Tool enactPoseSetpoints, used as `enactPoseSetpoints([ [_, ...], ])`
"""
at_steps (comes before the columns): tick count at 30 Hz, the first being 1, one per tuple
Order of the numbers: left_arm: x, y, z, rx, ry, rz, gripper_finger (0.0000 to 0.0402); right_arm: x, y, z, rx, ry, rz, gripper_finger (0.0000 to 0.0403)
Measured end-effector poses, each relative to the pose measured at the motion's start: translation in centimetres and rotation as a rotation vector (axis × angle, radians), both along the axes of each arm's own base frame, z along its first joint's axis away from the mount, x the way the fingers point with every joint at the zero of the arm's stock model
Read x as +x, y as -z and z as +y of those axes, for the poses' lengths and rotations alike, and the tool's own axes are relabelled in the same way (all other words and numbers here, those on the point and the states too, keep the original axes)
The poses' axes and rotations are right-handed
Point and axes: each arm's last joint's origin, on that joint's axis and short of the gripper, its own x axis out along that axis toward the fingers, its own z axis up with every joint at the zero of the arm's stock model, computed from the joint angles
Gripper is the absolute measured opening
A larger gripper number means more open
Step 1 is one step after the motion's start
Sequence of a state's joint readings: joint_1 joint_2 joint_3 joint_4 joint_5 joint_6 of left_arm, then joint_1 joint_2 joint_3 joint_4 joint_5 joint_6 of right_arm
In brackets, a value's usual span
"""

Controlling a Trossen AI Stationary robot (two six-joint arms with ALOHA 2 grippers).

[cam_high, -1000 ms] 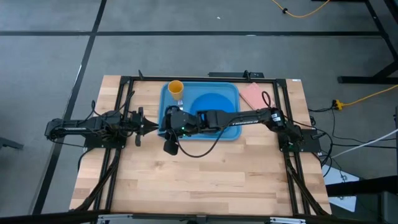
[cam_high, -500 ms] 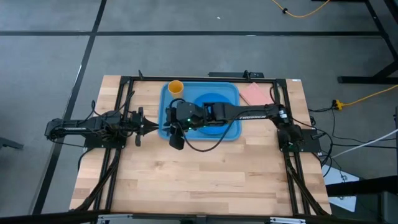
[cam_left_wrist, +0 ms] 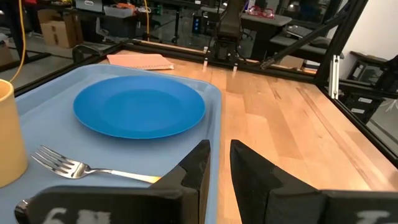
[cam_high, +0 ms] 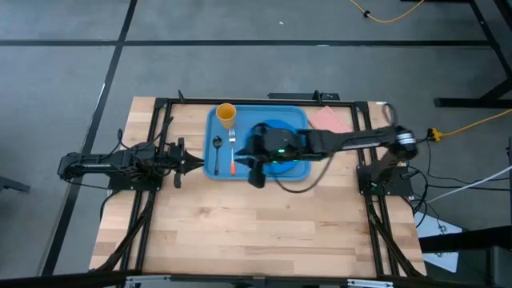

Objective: Pick and place plate/cup/fork/spoon on tray
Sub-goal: Return to Home Position

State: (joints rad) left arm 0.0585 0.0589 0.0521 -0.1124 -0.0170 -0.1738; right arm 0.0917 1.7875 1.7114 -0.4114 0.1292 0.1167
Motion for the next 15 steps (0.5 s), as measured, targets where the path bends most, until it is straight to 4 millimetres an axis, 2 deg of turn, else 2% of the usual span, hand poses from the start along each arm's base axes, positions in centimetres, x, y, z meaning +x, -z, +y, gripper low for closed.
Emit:
enactPoseSetpoints([
  [9, 0.0, 0.0, 0.0, 0.000, 0.000, 0.000, 0.0055, -9.4, 2.5, -1.0, 0.044, 0.018, -0.160, 0.0100],
  [15, 0.0, 0.0, 0.0, 0.000, 0.000, 0.000, 0.0055, -14.7, 3.9, -1.5, 0.053, 0.019, -0.221, 0.0100],
])
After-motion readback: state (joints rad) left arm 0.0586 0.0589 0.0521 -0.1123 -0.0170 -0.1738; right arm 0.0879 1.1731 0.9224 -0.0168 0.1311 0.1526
